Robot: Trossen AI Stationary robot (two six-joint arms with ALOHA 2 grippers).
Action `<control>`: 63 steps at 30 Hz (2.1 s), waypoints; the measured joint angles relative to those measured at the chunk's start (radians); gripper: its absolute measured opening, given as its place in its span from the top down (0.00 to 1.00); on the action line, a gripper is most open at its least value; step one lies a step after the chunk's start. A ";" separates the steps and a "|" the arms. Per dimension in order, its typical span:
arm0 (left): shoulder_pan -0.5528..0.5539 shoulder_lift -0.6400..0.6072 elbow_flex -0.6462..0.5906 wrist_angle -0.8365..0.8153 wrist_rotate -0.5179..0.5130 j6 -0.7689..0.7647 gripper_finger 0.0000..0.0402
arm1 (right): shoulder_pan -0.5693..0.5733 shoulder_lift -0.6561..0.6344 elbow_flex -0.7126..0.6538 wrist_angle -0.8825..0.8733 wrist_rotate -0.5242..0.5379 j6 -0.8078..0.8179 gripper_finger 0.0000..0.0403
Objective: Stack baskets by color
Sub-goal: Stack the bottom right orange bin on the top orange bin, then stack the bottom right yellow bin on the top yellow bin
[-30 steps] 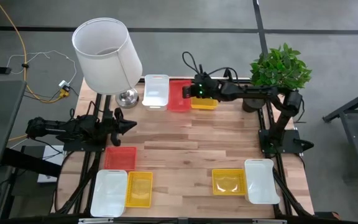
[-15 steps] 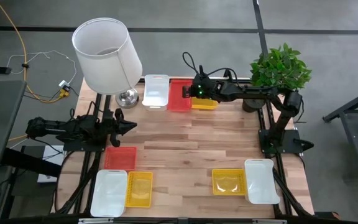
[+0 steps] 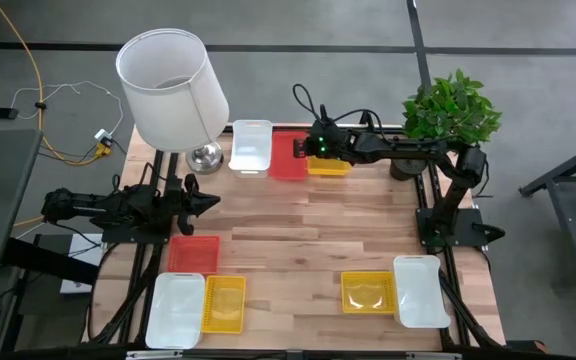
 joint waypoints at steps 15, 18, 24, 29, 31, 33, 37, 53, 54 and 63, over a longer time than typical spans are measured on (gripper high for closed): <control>0.000 0.000 0.000 -0.001 0.003 0.000 1.00 | 0.016 -0.045 0.000 -0.022 0.036 -0.217 0.52; 0.000 0.000 0.000 -0.017 0.003 -0.001 1.00 | 0.031 -0.102 0.000 -0.122 0.049 -0.316 0.51; 0.000 0.000 0.000 -0.025 0.055 -0.003 1.00 | 0.173 -0.205 0.000 -0.388 0.197 -0.439 0.50; 0.000 0.000 0.000 -0.012 0.065 -0.003 1.00 | 0.340 -0.225 0.000 -0.501 0.340 -0.425 0.50; 0.000 0.000 0.000 -0.013 0.066 -0.014 1.00 | 0.405 -0.225 0.000 -0.547 0.397 -0.413 0.50; 0.000 0.000 0.000 -0.013 0.066 -0.026 1.00 | 0.458 -0.225 0.000 -0.613 0.452 -0.390 0.50; 0.000 0.000 0.000 -0.013 0.067 -0.026 1.00 | 0.522 -0.227 0.000 -0.805 0.505 -0.262 0.50; 0.000 0.000 0.000 -0.008 0.066 -0.003 1.00 | 0.566 -0.308 -0.344 -0.411 0.231 -0.214 0.55; 0.000 0.000 0.000 -0.006 0.066 -0.002 1.00 | 0.572 -0.318 -0.365 -0.342 0.183 -0.235 0.55; 0.000 0.000 0.000 -0.003 0.064 0.000 1.00 | 0.681 -0.377 -0.331 -0.130 -0.132 -0.287 0.60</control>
